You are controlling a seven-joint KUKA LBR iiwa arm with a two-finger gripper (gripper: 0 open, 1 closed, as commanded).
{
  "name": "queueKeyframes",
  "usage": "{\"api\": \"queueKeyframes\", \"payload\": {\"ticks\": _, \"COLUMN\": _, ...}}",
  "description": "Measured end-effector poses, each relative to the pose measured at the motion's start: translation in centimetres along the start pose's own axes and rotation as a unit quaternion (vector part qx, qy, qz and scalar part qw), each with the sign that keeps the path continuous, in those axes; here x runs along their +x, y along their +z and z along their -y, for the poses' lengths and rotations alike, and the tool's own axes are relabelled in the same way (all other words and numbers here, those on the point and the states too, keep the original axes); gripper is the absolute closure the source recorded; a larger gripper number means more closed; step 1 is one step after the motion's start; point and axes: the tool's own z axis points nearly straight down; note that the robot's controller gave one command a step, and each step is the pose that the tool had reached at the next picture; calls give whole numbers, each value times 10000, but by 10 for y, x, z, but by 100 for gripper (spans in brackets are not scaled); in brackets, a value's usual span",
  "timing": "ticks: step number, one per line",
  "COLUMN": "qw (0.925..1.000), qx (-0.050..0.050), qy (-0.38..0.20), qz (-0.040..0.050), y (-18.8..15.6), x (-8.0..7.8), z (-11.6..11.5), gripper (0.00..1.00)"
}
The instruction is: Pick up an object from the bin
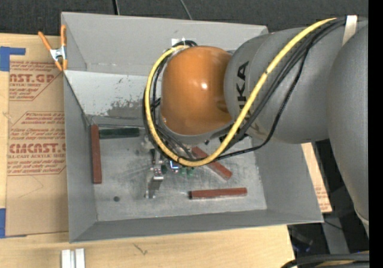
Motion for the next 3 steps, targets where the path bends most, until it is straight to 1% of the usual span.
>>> {"api": "queueKeyframes", "payload": {"ticks": 1, "qw": 10000, "qx": 0, "qy": 1, "qz": 0, "y": 0, "x": 0, "z": 0, "gripper": 0}}
{"api": "queueKeyframes", "payload": {"ticks": 2, "qw": 9999, "qx": -10, "qy": -95, "qz": 30, "y": 35, "x": -30, "z": 29, "gripper": 0}}
{"api": "queueKeyframes", "payload": {"ticks": 3, "qw": 9989, "qx": 4, "qy": -459, "qz": 17, "y": 88, "x": -47, "z": 59, "gripper": 0}}
